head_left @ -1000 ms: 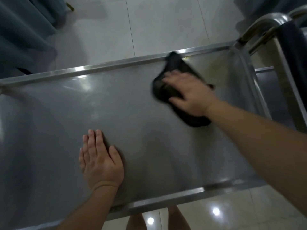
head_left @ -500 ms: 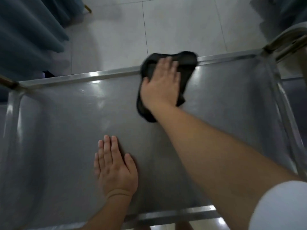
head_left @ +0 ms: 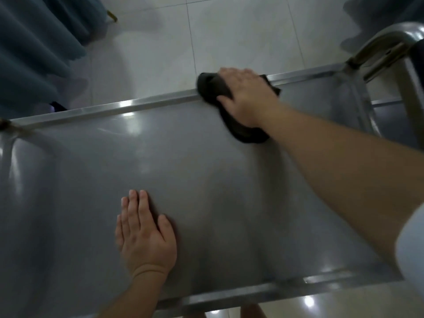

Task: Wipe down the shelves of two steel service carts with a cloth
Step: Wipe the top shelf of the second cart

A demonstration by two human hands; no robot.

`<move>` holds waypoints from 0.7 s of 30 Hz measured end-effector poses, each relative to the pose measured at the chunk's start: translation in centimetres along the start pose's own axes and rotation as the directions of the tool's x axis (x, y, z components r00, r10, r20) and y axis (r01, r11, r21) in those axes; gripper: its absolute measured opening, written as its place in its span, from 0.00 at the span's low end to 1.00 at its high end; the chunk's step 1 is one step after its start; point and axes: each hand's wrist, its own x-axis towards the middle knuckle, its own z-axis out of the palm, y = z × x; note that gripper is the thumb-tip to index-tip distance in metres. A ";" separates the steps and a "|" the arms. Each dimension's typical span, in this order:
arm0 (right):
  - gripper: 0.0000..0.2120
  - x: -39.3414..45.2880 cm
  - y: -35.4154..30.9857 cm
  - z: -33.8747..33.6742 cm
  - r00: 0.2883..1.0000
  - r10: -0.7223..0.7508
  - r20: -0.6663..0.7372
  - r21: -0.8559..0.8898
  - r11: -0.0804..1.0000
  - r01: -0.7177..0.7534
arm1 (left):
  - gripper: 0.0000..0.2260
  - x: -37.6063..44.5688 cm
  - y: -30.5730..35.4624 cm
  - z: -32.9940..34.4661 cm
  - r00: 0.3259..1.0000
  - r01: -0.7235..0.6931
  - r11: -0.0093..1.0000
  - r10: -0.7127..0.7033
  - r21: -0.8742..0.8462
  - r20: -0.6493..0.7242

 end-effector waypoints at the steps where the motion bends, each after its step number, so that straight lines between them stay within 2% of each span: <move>1: 0.31 -1.2 2.7 -0.8 0.998 0.063 -0.029 0.004 0.998 -0.062 | 0.32 0.0 -0.1 0.1 1.000 -0.003 1.000 0.003 0.001 -0.002; 5: 0.30 -6.9 11.9 -3.3 0.952 0.288 -0.102 0.046 0.957 -0.285 | 0.32 0.0 0.0 0.1 1.000 -0.003 1.000 0.003 -0.015 0.005; 9: 0.31 -12.0 15.4 -3.8 0.886 0.453 -0.101 0.047 0.892 -0.450 | 0.33 0.1 0.4 -0.2 1.000 -0.002 1.000 0.003 -0.023 0.021; 14: 0.33 -18.3 12.8 -1.9 0.701 0.687 -0.192 0.119 0.726 -0.678 | 0.34 0.0 0.8 -0.8 0.999 0.012 0.999 -0.011 -0.037 0.043; 18: 0.33 -27.6 9.4 0.1 0.696 0.692 -0.192 0.116 0.720 -0.684 | 0.34 0.1 1.0 -0.9 0.998 0.010 0.999 -0.008 -0.037 0.056; 21: 0.35 -35.8 6.3 1.6 0.646 0.749 -0.147 0.122 0.661 -0.740 | 0.34 0.0 0.9 -0.8 0.999 0.013 0.999 -0.011 -0.039 0.046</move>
